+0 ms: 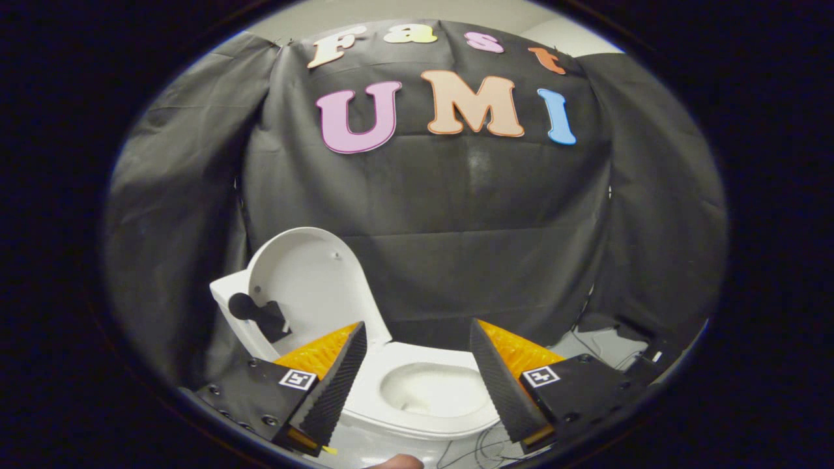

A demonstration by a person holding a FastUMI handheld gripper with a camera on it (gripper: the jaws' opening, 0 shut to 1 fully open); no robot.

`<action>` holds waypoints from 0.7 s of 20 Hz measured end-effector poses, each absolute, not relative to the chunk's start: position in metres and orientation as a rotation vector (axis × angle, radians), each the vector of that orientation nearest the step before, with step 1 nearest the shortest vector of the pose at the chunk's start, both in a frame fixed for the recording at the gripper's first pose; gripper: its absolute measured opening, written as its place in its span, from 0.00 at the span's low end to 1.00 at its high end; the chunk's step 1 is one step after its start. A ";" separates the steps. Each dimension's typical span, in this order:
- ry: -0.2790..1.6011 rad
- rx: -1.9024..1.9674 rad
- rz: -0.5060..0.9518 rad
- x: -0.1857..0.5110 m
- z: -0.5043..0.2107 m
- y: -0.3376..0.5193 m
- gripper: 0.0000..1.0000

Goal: Open the toilet lid.

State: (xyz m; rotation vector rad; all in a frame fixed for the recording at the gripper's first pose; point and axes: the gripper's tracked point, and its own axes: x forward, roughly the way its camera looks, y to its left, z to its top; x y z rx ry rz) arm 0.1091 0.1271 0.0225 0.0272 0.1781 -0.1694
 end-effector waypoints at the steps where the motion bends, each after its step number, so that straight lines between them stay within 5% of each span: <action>1: 0.178 0.027 -0.172 0.108 0.025 0.119 0.99; 14: 0.261 0.035 0.003 0.092 -0.057 0.140 0.99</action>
